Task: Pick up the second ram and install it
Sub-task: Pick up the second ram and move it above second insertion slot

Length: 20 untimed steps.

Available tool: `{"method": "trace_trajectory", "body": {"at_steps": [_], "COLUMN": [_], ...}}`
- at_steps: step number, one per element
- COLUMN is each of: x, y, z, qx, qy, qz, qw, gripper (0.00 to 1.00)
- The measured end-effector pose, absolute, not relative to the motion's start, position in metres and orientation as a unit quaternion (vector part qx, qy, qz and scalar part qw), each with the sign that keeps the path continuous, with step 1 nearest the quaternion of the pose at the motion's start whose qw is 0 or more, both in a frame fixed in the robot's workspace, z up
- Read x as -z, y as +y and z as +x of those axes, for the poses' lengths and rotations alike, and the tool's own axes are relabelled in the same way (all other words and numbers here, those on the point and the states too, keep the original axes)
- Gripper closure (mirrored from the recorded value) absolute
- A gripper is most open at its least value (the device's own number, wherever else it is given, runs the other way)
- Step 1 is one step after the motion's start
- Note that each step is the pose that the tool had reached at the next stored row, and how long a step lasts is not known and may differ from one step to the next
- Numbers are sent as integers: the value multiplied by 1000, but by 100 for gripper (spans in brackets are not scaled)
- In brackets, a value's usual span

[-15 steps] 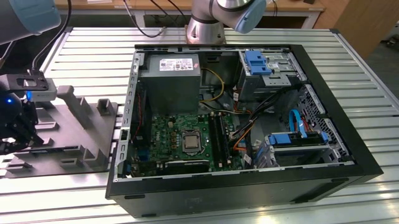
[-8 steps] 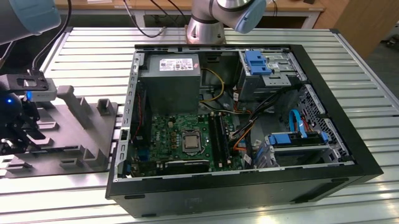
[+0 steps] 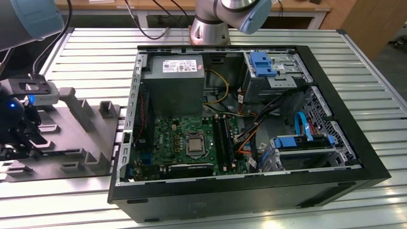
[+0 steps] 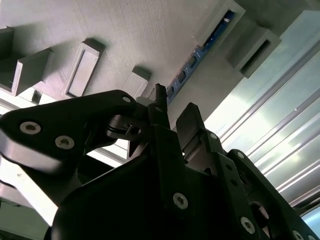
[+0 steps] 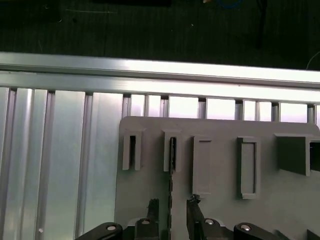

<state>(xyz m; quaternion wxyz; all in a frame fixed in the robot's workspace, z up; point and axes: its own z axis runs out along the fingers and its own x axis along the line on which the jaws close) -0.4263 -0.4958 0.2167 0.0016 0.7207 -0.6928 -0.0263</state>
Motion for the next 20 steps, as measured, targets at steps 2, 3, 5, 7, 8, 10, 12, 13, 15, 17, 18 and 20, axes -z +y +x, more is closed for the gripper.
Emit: {"method": "trace_trajectory", "body": {"at_steps": [2,3,5,7,8,10,12,13,15,17,18,20], "x": [-213,-211,-208,-205,-204,-202,-200,-200,-200,-198,-197,-197], "y": [-496,-496,-496,-496,-496,-496,-496,-496,-496,-496,-496,-496], "z": [-427,-427,-427,-427,-427,-427,-427,-427,-427,-427,-427,-427], "qx": [26,26,26,26,26,26,26,26,26,26,26,26], "qy": [-687,-685,-683,-682,-681,-681,-681,-681,-681,-681,-681,-681], "qz": [726,728,730,731,731,732,732,732,732,732,732,732], "qw": [2,2,2,2,2,2,2,2,2,2,2,2], "gripper": [65,65,65,65,65,65,65,65,65,65,65,65]}}
